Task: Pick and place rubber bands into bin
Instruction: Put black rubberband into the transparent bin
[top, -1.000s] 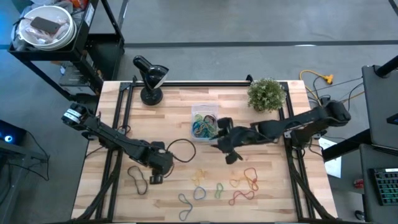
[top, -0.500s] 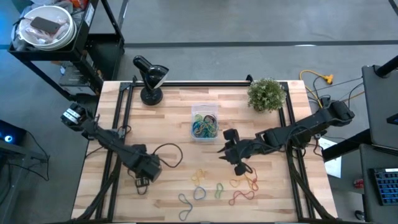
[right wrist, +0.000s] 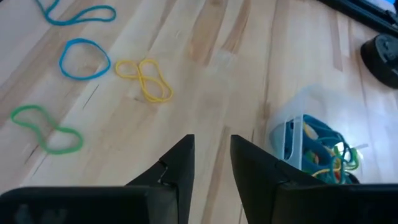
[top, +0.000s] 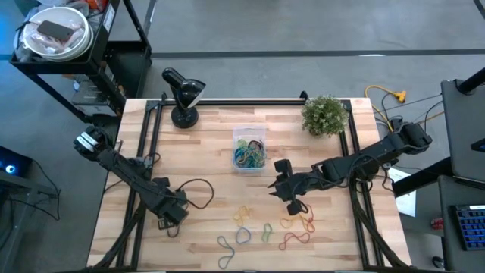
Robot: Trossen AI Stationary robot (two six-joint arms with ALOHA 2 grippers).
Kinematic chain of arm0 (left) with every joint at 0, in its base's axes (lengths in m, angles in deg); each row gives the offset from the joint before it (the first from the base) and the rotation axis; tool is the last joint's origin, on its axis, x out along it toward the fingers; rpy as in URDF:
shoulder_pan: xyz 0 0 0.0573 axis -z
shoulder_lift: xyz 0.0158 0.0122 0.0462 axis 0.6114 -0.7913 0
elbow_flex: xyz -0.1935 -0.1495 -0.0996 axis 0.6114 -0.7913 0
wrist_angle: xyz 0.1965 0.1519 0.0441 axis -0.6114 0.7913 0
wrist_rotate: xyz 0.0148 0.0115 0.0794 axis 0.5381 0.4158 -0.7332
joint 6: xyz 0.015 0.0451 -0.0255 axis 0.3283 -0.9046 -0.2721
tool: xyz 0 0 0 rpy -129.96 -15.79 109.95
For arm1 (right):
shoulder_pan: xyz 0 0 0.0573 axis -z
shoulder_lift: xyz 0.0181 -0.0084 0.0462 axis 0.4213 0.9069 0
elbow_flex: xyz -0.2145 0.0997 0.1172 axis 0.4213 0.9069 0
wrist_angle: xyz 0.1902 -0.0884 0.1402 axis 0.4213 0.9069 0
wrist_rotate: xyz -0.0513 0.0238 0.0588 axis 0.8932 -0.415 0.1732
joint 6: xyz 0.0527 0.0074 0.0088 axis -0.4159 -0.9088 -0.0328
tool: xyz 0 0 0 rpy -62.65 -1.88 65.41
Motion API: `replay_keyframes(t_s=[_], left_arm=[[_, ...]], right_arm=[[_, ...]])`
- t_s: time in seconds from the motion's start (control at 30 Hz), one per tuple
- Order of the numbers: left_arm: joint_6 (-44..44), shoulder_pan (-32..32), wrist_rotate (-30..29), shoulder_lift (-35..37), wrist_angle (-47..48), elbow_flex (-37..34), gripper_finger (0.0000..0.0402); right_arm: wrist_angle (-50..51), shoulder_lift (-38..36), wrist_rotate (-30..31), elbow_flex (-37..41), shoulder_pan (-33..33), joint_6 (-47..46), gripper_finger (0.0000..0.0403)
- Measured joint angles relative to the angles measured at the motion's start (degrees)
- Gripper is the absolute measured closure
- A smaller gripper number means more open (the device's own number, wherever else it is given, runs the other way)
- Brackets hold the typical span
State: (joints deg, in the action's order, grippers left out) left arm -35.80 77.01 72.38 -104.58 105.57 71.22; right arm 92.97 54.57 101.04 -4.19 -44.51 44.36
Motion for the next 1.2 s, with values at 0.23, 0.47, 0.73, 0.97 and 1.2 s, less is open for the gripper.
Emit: replay_keyframes(t_s=[0.23, 0.47, 0.73, 0.97, 1.2], left_arm=[[1.4, 0.6, 1.3, 0.0, -0.5, -1.9, 0.0276], [1.5, 0.6, 1.2, 0.0, -3.5, -5.4, 0.0276], [1.5, 0.6, 0.8, 0.0, -3.5, -5.6, 0.0276], [1.4, 0.6, 0.4, 1.1, -1.1, -2.5, 0.0276], [1.2, 0.6, -3.0, 1.8, 0.0, -4.6, 0.0276]], right_arm=[[-0.3, 0.0, 0.0, 1.2, 0.0, -0.7, 0.0314], [-0.6, 0.0, 0.1, 1.2, 0.0, -0.7, 0.0315], [-1.8, 0.0, 0.1, 1.2, 0.0, -0.4, 0.0318], [-2.1, 0.0, 0.1, 1.2, 0.0, -0.6, 0.0317], [-2.9, 0.0, 0.1, 1.2, 0.0, -0.6, 0.0321]])
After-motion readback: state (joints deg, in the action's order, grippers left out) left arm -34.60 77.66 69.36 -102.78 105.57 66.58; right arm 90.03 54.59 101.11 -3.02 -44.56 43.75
